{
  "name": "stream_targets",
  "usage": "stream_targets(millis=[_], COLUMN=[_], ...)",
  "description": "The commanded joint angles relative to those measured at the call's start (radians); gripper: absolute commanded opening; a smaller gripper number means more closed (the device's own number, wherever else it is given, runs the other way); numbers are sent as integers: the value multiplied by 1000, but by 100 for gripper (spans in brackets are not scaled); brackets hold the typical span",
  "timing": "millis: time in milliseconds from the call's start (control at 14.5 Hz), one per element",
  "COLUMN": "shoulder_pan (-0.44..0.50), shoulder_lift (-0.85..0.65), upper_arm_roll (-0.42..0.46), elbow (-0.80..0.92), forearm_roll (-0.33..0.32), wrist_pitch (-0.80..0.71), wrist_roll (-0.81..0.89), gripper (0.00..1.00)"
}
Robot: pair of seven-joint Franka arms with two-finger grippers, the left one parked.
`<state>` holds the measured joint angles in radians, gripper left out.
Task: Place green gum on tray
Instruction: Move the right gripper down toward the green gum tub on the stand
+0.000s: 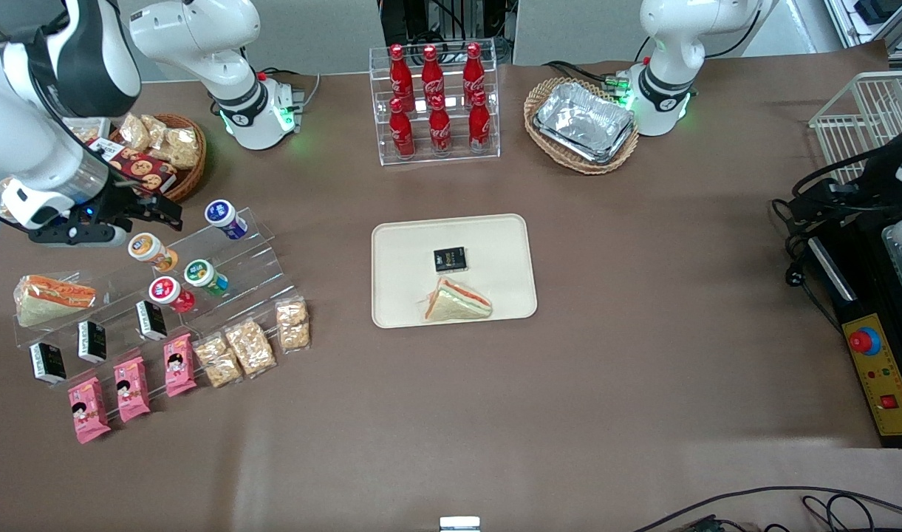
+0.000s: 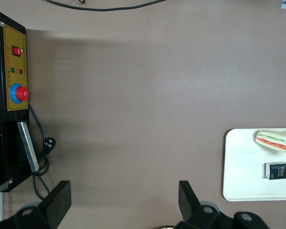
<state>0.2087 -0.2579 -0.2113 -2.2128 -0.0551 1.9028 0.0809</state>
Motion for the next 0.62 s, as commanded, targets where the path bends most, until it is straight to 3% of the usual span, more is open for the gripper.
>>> stream_targets(millis=[0,138,345,552], shoulder_pan=[-9,-9,-15,-34], shoulder_lift=[34,46,106,150], upper_arm_roll=[1,1,-5,-6], elbow=[-50,-91,-102,-113], forearm_roll=[-12,-3,76,107], wrist_pitch=[86,151,202,255], wrist_roll=[97,123,132,146], gripper=[100,100,100,100])
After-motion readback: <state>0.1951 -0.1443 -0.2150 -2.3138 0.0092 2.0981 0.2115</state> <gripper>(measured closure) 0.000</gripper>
